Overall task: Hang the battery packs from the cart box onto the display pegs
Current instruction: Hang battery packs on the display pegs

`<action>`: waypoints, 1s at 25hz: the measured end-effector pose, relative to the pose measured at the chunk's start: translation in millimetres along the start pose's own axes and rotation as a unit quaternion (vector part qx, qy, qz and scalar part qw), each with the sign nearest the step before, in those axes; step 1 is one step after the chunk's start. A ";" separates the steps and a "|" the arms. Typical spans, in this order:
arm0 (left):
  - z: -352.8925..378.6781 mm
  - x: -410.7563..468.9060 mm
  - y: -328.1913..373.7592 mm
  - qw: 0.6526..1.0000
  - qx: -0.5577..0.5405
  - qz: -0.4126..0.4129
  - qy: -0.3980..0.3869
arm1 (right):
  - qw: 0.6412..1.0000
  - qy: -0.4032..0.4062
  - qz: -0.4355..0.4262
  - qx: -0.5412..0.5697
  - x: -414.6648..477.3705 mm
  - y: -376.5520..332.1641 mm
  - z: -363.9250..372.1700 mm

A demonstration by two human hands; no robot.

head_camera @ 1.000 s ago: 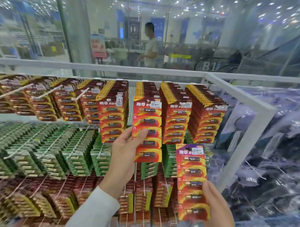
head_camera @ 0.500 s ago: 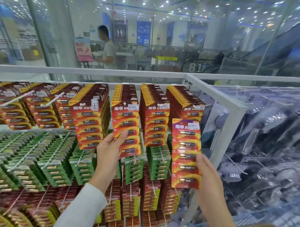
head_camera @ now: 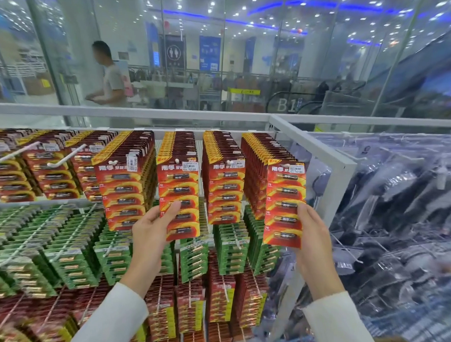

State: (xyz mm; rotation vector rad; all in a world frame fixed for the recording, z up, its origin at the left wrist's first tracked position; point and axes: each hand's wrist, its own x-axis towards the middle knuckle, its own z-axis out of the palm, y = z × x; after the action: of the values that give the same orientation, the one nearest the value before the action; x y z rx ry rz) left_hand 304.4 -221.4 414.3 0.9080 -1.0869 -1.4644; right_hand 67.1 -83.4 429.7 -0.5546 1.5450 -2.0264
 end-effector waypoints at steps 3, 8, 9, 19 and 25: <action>0.2 -3.0 2.1 1.000 -0.004 0.003 -0.002 | 1.000 0.003 0.011 -0.006 7.9 5.0 1.9; -2.2 1.1 -2.6 1.000 0.017 0.003 0.003 | 0.999 0.025 0.012 -0.026 28.0 13.2 9.8; -3.4 2.5 -4.1 1.000 0.021 0.002 0.003 | 0.999 0.030 0.008 -0.032 31.1 16.3 11.5; -26.9 9.3 -30.2 0.999 0.027 -0.006 0.025 | 0.996 0.077 0.004 -0.049 45.0 49.5 18.2; -46.7 -10.4 -49.1 0.998 0.038 -0.045 0.020 | 0.992 0.109 0.018 -0.068 44.6 87.6 1.1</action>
State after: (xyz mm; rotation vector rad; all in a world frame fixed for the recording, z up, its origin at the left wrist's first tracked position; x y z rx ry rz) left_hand 335.4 -216.7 353.3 1.0477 -1.0911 -1.4811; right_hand 47.2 -130.4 345.7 -0.3619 1.8170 -2.0200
